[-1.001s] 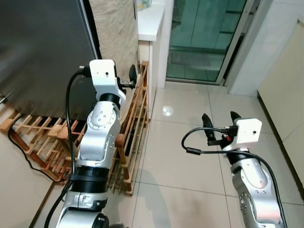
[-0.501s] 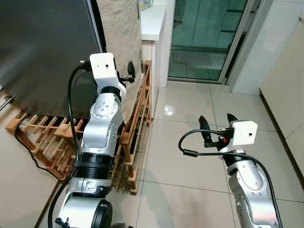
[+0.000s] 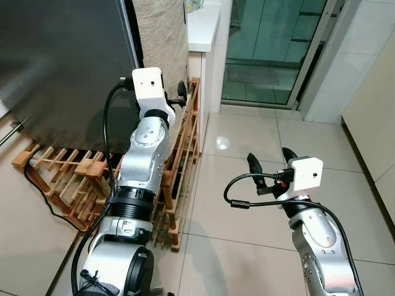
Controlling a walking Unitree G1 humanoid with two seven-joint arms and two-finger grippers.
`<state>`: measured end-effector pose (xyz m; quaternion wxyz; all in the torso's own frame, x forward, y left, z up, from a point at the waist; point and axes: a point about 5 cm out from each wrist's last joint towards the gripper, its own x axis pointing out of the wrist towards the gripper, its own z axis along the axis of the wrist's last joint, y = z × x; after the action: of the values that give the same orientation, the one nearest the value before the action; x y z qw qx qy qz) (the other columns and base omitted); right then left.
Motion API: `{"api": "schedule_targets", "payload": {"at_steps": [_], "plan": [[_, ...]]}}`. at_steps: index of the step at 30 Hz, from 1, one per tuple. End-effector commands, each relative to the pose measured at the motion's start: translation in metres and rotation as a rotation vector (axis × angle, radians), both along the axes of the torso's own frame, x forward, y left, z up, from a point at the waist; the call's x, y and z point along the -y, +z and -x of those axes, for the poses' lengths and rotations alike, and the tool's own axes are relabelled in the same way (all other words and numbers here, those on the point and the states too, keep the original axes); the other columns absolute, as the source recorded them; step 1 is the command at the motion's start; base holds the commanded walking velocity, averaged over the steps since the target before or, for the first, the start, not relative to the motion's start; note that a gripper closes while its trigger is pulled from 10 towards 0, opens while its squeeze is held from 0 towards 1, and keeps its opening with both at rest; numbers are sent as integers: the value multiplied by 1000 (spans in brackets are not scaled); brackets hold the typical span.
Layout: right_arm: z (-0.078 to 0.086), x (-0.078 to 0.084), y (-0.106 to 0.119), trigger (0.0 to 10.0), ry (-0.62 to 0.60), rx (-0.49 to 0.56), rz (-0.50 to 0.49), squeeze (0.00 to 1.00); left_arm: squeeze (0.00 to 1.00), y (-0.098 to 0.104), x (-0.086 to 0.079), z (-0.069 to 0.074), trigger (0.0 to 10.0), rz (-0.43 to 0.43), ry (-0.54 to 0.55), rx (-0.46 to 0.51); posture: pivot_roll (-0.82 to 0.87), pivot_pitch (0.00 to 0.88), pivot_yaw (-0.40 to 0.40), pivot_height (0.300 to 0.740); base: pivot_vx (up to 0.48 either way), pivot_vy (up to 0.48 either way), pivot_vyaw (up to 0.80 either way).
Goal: Restocking fridge
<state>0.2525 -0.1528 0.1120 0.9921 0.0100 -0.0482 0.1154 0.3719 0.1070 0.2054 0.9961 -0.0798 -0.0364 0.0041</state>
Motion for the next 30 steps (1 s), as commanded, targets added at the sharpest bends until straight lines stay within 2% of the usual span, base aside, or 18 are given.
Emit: {"api": "schedule_targets", "payload": {"at_steps": [1,10,15,25,28,30], "plan": [[1,-2,3,10000,6,10,-8,0,0,7,-4,-3,10000,24,25,2,-87,0,53,727,0,0,0],[1,-2,1,10000,9,2,-11,0,0,3,-4,-4,10000,93,35,-32,-84,0,48,727,0,0,0],[1,-2,2,10000,8,2,-11,0,0,2,-4,-5,10000,91,34,-37,-85,0,48,727,0,0,0],[1,-3,1,10000,7,-1,-12,0,0,2,15,-9,10000,50,-29,-9,-88,0,47,727,0,0,0],[1,-3,1,10000,6,0,-11,0,0,2,20,-13,10000,117,-24,-43,-90,0,49,727,0,0,0],[2,-2,1,10000,3,1,-10,0,0,1,17,-16,10000,203,-9,-79,-99,0,53,727,0,0,0]]}}
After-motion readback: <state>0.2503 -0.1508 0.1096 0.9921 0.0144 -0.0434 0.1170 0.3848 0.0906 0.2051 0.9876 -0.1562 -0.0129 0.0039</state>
